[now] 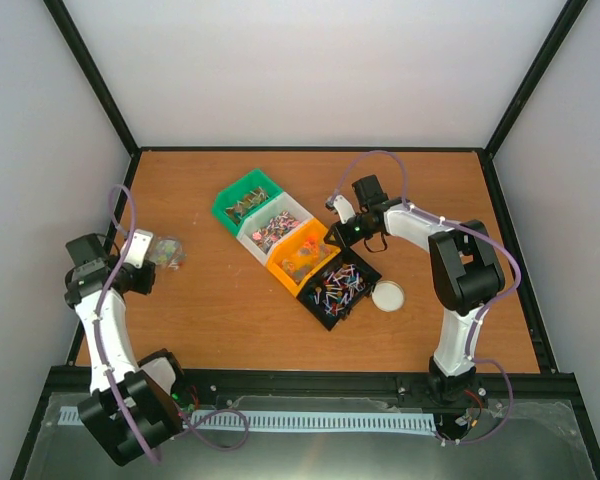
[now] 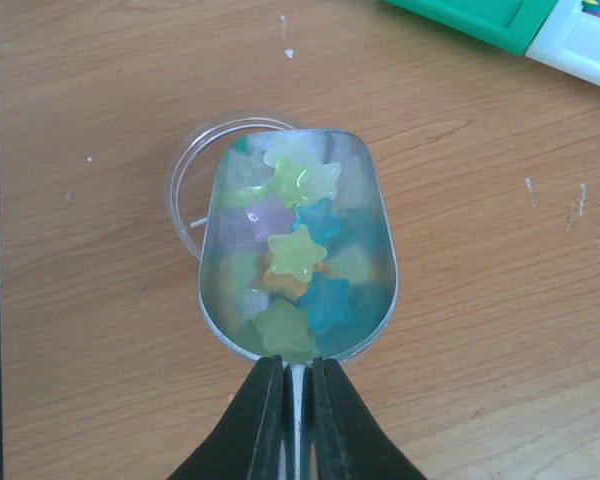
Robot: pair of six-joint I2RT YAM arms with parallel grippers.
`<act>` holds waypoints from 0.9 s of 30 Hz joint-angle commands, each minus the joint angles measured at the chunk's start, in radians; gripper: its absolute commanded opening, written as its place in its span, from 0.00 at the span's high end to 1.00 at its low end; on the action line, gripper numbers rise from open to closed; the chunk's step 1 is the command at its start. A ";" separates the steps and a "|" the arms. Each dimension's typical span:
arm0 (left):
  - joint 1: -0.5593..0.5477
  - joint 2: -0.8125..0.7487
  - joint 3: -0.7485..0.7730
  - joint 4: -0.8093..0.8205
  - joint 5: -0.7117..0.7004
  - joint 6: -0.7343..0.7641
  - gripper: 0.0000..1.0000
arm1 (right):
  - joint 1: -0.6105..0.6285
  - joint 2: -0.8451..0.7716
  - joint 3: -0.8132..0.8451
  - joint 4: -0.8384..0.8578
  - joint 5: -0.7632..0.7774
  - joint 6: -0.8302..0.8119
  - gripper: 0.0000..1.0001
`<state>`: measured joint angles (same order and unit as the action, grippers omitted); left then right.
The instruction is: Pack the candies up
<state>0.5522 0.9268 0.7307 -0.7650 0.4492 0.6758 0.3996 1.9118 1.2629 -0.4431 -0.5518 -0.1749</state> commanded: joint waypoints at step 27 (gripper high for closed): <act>0.008 0.119 0.177 -0.139 -0.106 0.142 0.99 | 0.008 0.005 -0.040 -0.065 -0.039 0.025 0.97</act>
<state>0.5545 1.0397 0.8539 -0.8795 0.3458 0.7734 0.3992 1.9099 1.2591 -0.4374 -0.5575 -0.1635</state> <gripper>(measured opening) 0.089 0.077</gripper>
